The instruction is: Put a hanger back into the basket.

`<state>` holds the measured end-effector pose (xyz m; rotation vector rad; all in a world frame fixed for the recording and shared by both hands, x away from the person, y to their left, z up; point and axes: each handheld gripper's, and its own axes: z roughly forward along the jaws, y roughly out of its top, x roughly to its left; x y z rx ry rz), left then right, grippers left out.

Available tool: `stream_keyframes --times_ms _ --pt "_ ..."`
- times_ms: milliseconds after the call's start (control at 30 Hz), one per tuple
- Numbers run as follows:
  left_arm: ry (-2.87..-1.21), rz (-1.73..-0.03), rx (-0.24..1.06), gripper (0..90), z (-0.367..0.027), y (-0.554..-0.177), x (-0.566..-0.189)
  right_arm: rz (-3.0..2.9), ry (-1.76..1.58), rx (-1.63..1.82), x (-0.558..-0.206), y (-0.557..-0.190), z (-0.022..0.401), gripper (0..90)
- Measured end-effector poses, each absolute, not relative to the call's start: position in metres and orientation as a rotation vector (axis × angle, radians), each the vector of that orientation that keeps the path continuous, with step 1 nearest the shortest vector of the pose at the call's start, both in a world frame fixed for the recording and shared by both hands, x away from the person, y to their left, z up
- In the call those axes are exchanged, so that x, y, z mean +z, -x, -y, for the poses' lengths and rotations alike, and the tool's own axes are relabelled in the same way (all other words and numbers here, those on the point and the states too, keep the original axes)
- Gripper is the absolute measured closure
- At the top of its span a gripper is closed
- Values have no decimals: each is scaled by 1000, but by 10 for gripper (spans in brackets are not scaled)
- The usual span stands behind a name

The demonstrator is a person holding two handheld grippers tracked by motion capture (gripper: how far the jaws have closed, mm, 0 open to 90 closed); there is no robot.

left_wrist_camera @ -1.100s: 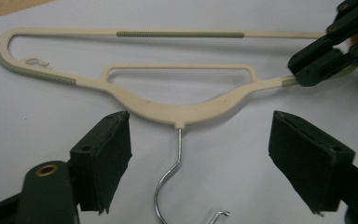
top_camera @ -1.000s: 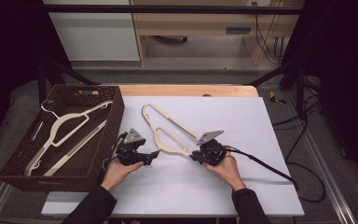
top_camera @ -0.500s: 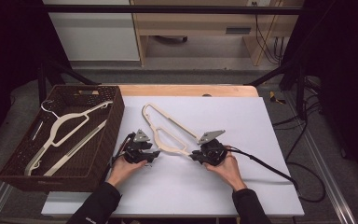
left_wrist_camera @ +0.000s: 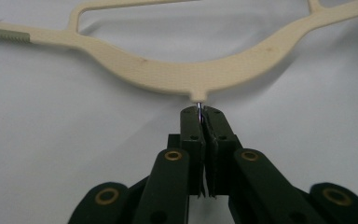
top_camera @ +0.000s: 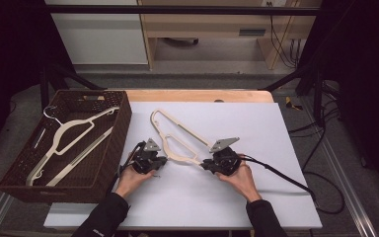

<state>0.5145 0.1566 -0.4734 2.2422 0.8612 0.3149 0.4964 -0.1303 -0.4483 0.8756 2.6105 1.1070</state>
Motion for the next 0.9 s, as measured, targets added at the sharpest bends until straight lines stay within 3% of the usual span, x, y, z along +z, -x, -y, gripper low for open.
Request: stream_keyframes --times_ms 567,667,900 --pt "-2311 -840 406 887 -148 -504 -451 -2634 -863 1056 -458 -489 126 796" --pt "-2321 -838 418 887 -145 -500 -446 -2624 -840 1086 -459 -485 126 844" --pt "-2352 -831 443 887 -140 -493 -439 -2551 -790 1149 -454 -482 126 655"
